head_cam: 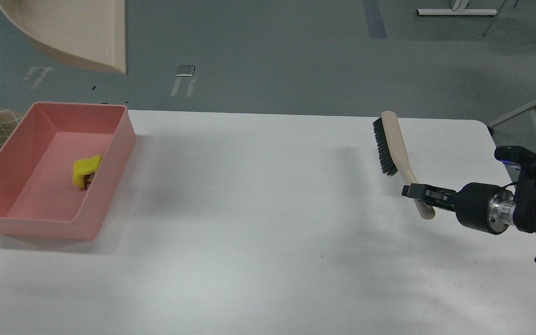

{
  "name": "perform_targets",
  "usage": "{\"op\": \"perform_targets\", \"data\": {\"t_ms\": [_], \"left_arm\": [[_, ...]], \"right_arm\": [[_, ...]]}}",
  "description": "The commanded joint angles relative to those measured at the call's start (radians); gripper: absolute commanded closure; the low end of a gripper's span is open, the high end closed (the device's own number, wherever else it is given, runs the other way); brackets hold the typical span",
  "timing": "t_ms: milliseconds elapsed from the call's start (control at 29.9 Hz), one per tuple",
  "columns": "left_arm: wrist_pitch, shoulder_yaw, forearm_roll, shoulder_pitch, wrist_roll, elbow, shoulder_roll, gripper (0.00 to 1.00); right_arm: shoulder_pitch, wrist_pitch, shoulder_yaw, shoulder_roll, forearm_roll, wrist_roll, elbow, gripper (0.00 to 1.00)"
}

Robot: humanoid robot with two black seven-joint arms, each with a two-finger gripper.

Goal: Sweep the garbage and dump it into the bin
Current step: 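Tilt the dustpan with the left gripper to dump contents into bin, then lower the dustpan back onto the table with the left gripper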

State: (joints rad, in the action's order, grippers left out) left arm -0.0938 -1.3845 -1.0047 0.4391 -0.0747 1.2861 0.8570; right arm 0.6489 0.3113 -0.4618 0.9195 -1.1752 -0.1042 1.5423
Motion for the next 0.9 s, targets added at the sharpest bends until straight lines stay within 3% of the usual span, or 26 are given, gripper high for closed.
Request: {"op": "perform_targets", "data": {"t_ms": [0,67,401,535,870], "left_arm": [[0.069,0.103,-0.002,0.041,0.022,0.002,-0.128,1.0],[0.155,0.194,-0.002,0.044,0.03,0.002,-0.199,1.0],[0.394,0.475,-0.031,0.029,0.012,-0.001,-0.394,1.0],[0.506,0.593,-0.084,0.0,-0.054,-0.014,-0.43,1.0],[0.563,0.621,-0.17,-0.103,-0.068,-0.054,-0.526,1.0]], "right_arm": [[0.0,0.0,0.002,0.018,0.0,0.008,-0.001,1.0],[0.0,0.0,0.0,0.024,0.0,0.008,0.004,1.0],[-0.005,0.0,0.002,0.028,0.0,0.008,0.001,1.0],[-0.011,0.0,0.002,0.028,0.002,0.008,0.002,1.0],[-0.014,0.0,0.003,0.027,0.0,0.008,0.004,1.0]]}}
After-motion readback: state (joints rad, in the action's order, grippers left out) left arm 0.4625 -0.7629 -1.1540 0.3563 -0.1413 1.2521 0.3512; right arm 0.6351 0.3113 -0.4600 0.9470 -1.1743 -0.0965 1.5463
